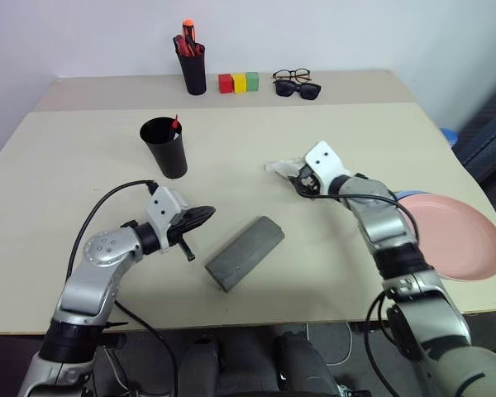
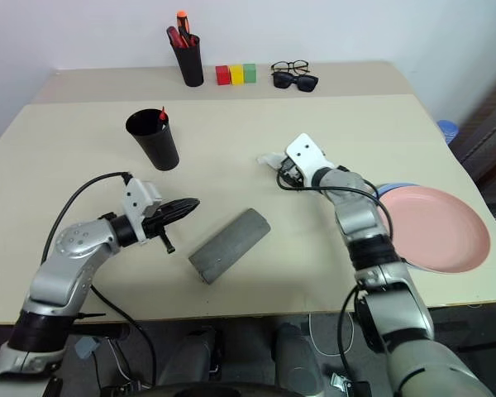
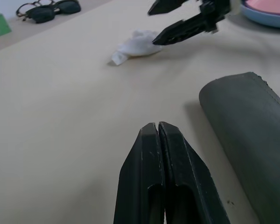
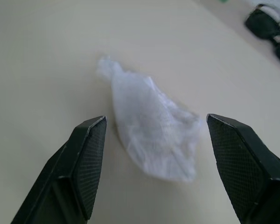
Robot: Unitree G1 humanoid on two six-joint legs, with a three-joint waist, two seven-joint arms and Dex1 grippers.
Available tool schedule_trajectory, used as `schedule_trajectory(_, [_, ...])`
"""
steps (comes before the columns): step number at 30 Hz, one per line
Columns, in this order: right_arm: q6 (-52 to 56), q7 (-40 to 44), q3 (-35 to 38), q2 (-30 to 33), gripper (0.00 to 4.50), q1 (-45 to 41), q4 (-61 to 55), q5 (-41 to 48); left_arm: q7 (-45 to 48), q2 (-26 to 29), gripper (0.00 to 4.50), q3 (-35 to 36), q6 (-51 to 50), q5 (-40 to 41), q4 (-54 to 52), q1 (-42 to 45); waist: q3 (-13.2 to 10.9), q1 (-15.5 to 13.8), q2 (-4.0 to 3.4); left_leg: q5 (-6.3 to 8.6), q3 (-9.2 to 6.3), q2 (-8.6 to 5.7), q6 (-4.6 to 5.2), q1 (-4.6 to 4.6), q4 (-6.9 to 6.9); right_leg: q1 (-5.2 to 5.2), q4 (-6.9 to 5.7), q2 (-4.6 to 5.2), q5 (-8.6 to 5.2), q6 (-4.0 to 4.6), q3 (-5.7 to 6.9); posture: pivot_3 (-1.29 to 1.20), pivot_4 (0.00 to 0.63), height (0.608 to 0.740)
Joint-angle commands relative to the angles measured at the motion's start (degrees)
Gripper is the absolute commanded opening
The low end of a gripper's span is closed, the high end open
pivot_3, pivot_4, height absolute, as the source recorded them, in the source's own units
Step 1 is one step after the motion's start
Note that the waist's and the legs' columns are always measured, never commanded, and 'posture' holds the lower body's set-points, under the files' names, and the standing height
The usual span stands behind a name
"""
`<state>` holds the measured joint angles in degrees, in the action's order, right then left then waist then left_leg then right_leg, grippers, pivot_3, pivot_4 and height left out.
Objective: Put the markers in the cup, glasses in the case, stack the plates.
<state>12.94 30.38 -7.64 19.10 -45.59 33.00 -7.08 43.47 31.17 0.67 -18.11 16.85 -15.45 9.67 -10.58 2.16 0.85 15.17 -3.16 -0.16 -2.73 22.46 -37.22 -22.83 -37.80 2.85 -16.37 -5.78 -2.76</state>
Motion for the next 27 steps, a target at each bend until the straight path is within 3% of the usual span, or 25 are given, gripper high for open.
schedule_trajectory(1, [-5.90,-0.75,0.01,-1.04,3.45,-3.73,7.92,-0.06,-1.27,0.24,0.00,1.24,-0.46,0.66,-3.23,-0.27,0.00,0.03,0.00,0.00,0.00,0.00,0.00,0.00,0.00,0.00,0.00,0.00,0.00,0.00,0.00,0.00,0.150,0.740])
schedule_trajectory(2, [-6.77,-0.80,0.06,-1.45,3.45,-4.60,10.34,0.01,-1.51,0.23,0.00,1.20,-0.68,0.61,-3.61,-0.39,0.00,0.06,0.00,0.00,0.01,0.00,0.00,0.00,0.00,0.00,0.00,0.00,0.00,0.00,0.00,0.00,0.150,0.740])
schedule_trajectory(5, [-8.48,-1.34,0.66,-1.88,2.67,-6.08,14.30,0.36,-1.94,0.37,0.00,1.08,-1.11,0.57,-4.19,-0.39,0.00,0.39,-0.01,0.00,0.02,0.00,0.00,-0.01,0.00,-0.01,-0.02,-0.01,0.00,0.00,-0.01,0.00,0.150,0.740])
schedule_trajectory(10, [-9.22,-2.39,1.43,-0.67,0.26,-4.19,10.73,0.69,-1.30,0.29,0.00,0.01,-1.26,0.64,-3.86,0.38,-0.01,0.35,-0.03,0.00,0.02,0.01,0.00,-0.01,0.01,-0.07,-0.08,-0.05,0.00,0.01,-0.03,0.00,0.150,0.740])
schedule_trajectory(11, [-9.39,-2.55,1.30,-0.33,0.12,-3.61,9.64,0.55,-1.15,0.26,0.00,-0.24,-1.17,0.58,-3.70,0.54,-0.01,0.32,-0.03,0.00,0.02,0.01,0.00,-0.01,0.02,-0.07,-0.08,-0.05,0.00,0.01,-0.03,0.00,0.150,0.740])
schedule_trajectory(13, [-8.52,-3.26,1.81,0.88,0.12,-1.11,4.05,0.65,-0.78,-0.09,0.00,-0.93,-0.83,0.31,-2.72,1.49,-0.01,0.16,-0.03,0.00,0.01,0.01,0.00,-0.01,0.01,-0.06,-0.08,-0.04,0.00,0.01,-0.03,0.00,0.150,0.740])
schedule_trajectory(17, [0.17,-2.68,5.49,8.61,0.12,10.75,-20.94,0.04,1.12,-1.03,0.00,-2.93,0.20,0.28,0.63,5.02,-0.03,-0.81,-0.08,0.00,-0.01,-0.01,0.00,0.06,0.00,-0.08,-0.06,-0.01,0.00,0.00,0.00,0.00,0.150,0.740])
schedule_trajectory(22, [17.84,3.15,20.06,19.38,0.12,30.55,-52.50,5.23,5.07,-2.42,0.00,-5.66,2.01,0.41,5.90,9.27,-0.03,-1.63,-0.13,0.00,-0.05,-0.04,0.01,0.16,-0.01,-0.09,0.05,0.00,-0.01,-0.01,0.03,0.00,0.150,0.740])
schedule_trajectory(27, [28.99,5.60,31.25,25.04,0.12,45.96,-64.51,5.24,8.37,-5.07,0.00,-7.67,3.52,0.71,11.37,13.74,-0.01,-1.17,-0.12,0.01,-0.03,-0.01,0.01,-0.05,-0.01,0.12,0.06,-0.14,-0.01,0.00,0.02,0.00,0.150,0.740])
